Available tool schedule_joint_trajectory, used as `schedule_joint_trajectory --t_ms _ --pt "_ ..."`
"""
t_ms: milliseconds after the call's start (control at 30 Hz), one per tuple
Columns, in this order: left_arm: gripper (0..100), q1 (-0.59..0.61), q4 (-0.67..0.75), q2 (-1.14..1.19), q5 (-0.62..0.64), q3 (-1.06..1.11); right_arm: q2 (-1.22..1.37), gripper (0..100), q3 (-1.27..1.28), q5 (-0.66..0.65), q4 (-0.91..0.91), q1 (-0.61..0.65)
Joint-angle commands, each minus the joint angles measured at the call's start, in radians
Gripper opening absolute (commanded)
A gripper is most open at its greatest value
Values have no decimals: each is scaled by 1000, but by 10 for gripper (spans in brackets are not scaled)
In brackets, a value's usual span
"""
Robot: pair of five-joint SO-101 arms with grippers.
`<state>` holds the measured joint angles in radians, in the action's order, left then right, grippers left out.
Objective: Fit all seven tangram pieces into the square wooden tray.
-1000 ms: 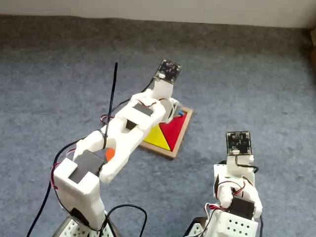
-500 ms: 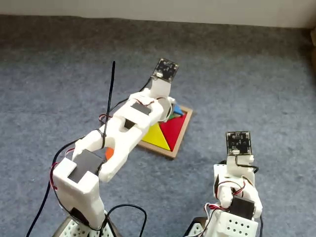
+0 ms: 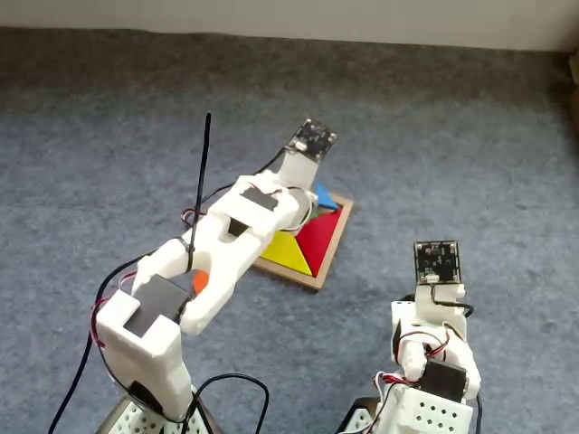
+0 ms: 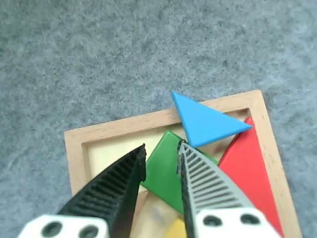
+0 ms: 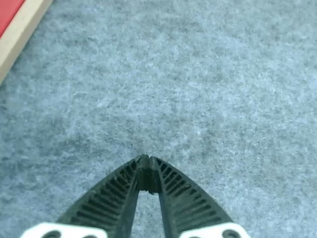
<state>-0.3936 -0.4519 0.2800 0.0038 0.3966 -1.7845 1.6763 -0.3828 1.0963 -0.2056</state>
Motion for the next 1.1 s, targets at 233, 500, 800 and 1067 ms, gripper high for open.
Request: schedule_joint_trajectory --t_ms 233,500,800,1067 --pt "119 -59 -17 -62 -6 -24 -19 9 97 2 5 -12" --pt "119 -58 -12 -291 -5 79 -19 9 97 2 5 -12" --pt "123 147 -245 -387 -11 21 -19 9 97 2 5 -12" --pt "123 157 -660 -197 -221 -236 -19 9 97 2 5 -12"
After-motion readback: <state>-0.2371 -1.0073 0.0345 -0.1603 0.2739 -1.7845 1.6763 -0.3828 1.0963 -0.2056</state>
